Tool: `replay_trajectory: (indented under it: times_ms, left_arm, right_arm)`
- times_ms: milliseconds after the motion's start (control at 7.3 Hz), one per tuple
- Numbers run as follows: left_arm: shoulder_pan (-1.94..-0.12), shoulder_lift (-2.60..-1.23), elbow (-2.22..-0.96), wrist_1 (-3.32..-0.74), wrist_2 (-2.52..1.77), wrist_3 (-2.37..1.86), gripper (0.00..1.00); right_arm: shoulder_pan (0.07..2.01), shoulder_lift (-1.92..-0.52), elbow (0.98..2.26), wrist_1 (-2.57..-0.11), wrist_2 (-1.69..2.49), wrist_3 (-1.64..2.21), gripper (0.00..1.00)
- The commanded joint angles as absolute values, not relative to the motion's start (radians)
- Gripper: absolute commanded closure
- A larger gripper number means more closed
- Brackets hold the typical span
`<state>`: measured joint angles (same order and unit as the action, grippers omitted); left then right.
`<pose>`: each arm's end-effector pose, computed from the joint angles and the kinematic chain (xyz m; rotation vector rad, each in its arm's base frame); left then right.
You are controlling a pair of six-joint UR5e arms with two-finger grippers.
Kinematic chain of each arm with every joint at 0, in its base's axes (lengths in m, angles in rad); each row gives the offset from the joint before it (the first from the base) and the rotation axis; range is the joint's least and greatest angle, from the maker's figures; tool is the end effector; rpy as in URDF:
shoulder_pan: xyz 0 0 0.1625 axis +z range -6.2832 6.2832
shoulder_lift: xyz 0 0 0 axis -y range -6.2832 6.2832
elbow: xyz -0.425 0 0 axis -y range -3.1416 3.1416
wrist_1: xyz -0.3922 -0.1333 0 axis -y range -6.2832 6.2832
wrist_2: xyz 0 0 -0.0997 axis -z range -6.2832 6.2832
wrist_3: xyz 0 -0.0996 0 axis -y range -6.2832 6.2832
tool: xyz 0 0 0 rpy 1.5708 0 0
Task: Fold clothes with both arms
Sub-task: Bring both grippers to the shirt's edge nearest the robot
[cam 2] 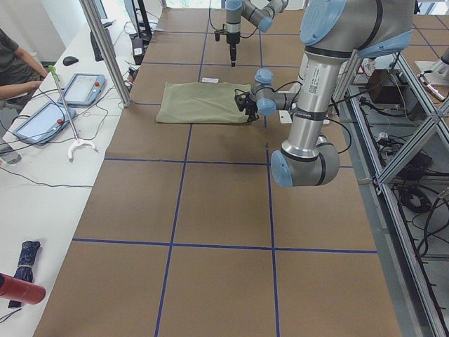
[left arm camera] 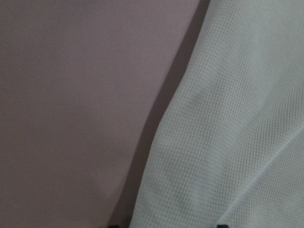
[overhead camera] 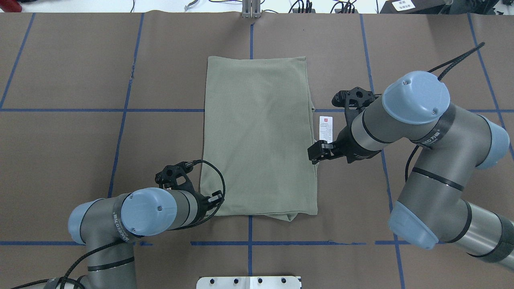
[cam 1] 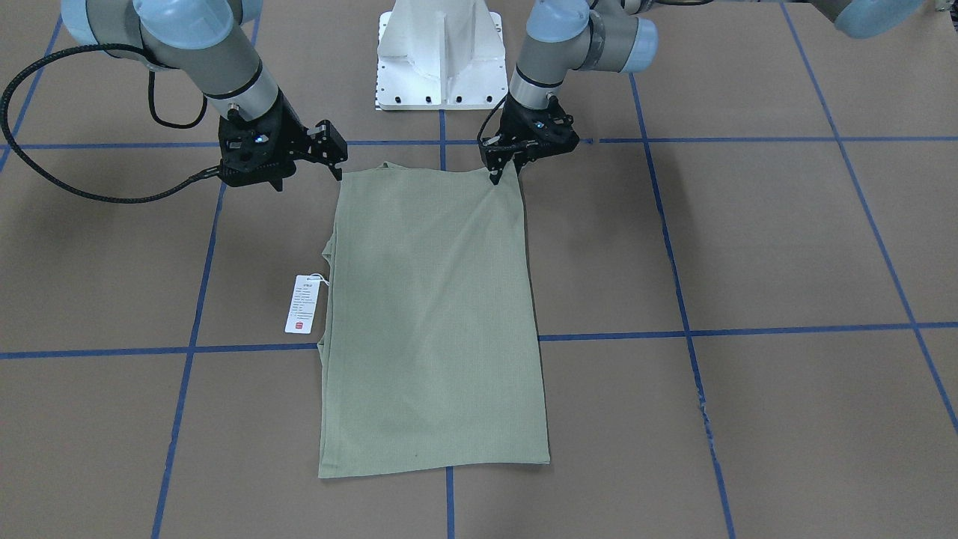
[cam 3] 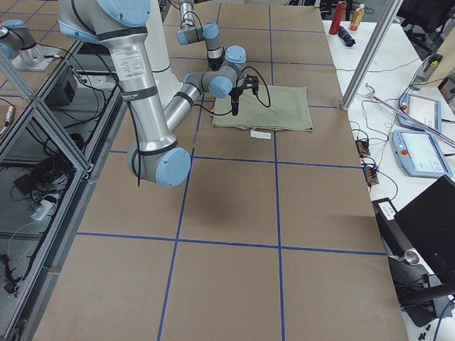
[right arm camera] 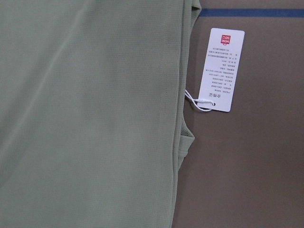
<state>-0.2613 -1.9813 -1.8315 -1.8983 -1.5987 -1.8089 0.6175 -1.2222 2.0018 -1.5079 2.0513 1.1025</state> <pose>0.5598 -0.2848 0.2783 -0.0141 1.0080 -0.4429 -0.4031 -0.3933 0.2706 0.0400 -0.9388 -0.0643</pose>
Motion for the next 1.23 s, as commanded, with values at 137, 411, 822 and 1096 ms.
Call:
replay_trajectory:
  times_ms: [137, 411, 822, 1096]
  left_arm:
    - [-0.253, -1.985, -1.853, -1.864, -1.598, -1.809, 1.0]
    - [-0.249, -1.988, -1.885, -1.862, -1.601, -1.807, 1.0]
    - [-0.241, -1.997, -1.89, -1.862, -1.605, -1.805, 1.0]
    - [-0.241, -1.996, -1.888, -1.862, -1.608, -1.804, 1.0]
  right_arm:
    - [0.559, -1.223, 2.002, -1.506, 1.993, 1.156, 0.0]
    - [0.49, -1.221, 2.003, -1.505, 1.948, 1.262, 0.0]
    - [0.336, -1.209, 2.006, -1.505, 1.783, 1.574, 0.0]
    - [0.27, -1.201, 1.999, -1.499, 1.714, 1.827, 0.0]
